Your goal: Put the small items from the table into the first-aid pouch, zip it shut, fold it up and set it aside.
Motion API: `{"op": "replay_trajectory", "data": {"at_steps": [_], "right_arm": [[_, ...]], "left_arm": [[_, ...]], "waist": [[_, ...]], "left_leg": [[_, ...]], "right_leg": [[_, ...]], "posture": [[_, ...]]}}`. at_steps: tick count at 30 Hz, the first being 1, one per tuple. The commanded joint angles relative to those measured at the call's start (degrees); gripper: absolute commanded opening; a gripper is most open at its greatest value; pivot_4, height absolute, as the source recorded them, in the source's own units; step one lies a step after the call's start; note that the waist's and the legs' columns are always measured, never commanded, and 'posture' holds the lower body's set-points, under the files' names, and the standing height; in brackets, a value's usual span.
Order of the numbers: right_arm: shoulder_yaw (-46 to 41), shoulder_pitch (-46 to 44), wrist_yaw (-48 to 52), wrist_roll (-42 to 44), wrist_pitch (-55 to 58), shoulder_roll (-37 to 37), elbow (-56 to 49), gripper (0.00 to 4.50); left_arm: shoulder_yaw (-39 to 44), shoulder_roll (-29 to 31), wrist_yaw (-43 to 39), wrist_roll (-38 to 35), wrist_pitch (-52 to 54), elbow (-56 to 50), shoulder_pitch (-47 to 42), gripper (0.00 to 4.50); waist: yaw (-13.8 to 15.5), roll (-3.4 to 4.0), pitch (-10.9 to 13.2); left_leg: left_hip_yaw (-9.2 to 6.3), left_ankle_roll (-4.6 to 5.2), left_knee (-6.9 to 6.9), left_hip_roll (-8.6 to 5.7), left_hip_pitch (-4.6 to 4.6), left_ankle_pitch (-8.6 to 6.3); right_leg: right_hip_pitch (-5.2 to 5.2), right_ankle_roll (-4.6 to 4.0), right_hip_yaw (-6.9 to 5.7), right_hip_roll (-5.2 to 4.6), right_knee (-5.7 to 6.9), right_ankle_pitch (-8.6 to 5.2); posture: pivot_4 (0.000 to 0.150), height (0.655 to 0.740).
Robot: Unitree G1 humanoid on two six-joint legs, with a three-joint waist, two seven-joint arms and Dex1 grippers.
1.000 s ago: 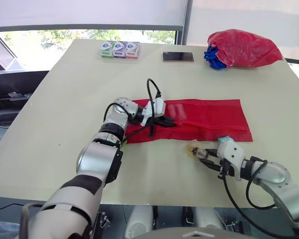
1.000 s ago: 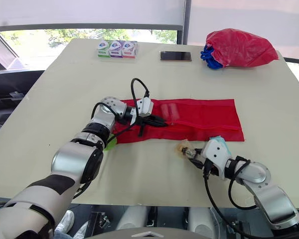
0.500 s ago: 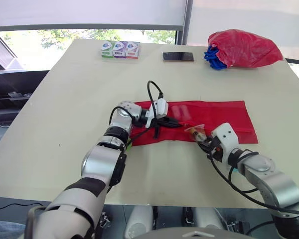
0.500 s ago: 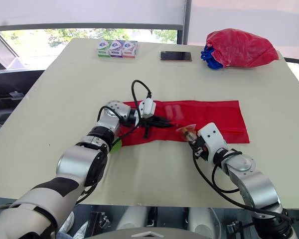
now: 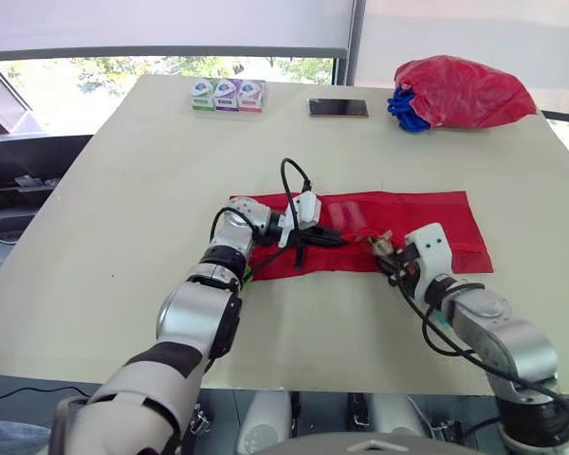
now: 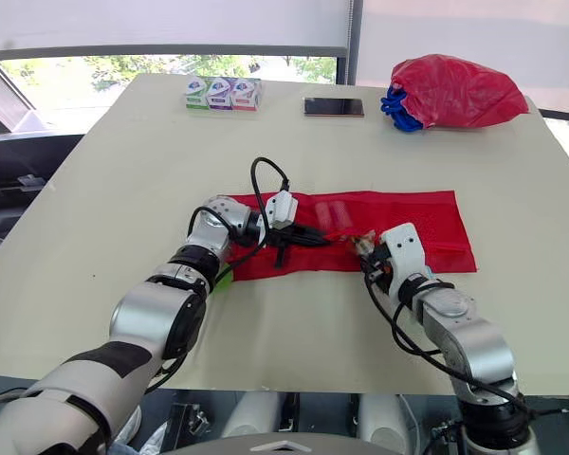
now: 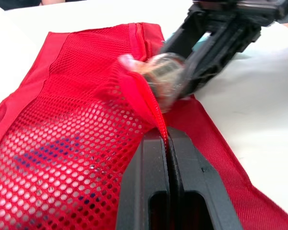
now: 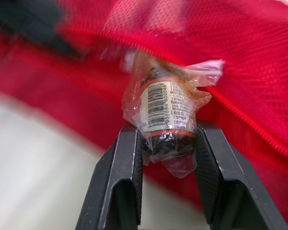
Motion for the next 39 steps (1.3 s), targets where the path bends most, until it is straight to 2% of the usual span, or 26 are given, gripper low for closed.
{"op": "replay_trajectory", "data": {"at_steps": [1,9,18,26,34,39], "right_arm": [[-2.0,-2.1,-3.5,-1.3,-0.4,0.9,0.3,0.94],[0.1,-7.2,-7.3,-2.4,-2.3,6.7,7.2,0.94],[1.9,-8.3,-6.4,-2.4,-3.9,8.1,8.7,0.94],[5.6,-6.0,-0.2,-0.4,-1.8,3.6,6.3,0.94],[8.2,-2.4,7.2,0.1,-1.9,-6.7,1.0,0.94],[3.6,-2.6,4.0,0.4,-1.3,-5.0,1.6,0.94]], "left_arm": [[-0.1,-0.8,-1.8,-1.0,-1.0,-2.1,0.4,0.00],[-0.3,-1.4,-2.0,-0.8,-1.2,-2.3,0.1,0.00],[-0.2,-1.6,-2.3,-1.0,-1.1,-2.5,0.2,0.00],[-0.1,-1.6,-2.4,-1.2,-0.9,-2.7,0.3,0.00],[0.1,-1.2,-2.4,-1.2,-0.8,-2.4,0.0,0.00],[0.1,-1.2,-2.7,-1.3,-0.6,-2.5,0.0,0.00]], "waist": [[0.1,0.00,0.0],[-0.2,0.02,0.0],[-0.5,0.02,0.0],[-0.7,0.02,0.0],[-0.9,0.01,0.0],[-1.0,0.02,0.0]], "left_leg": [[0.00,0.00,0.00,-0.01,0.00,0.00],[0.02,0.00,-0.01,-0.01,0.02,0.00],[0.04,0.01,-0.01,0.00,0.03,0.00],[0.04,0.01,-0.01,0.00,0.04,-0.01],[0.02,0.02,-0.04,-0.01,0.03,-0.01],[0.01,0.02,-0.04,0.03,0.04,-0.01]], "right_leg": [[0.00,0.00,0.01,0.00,0.00,0.00],[-0.01,0.00,0.04,0.01,0.01,0.00],[-0.01,0.00,0.08,0.02,0.04,0.00],[-0.01,0.00,0.09,0.02,0.04,0.00],[-0.01,0.00,0.08,0.00,-0.02,0.00],[-0.01,0.00,0.06,0.04,0.00,0.00]], "posture": [[0.150,0.7400],[0.150,0.7400],[0.150,0.7400],[0.150,0.7400],[0.150,0.7400],[0.150,0.7400]]}}
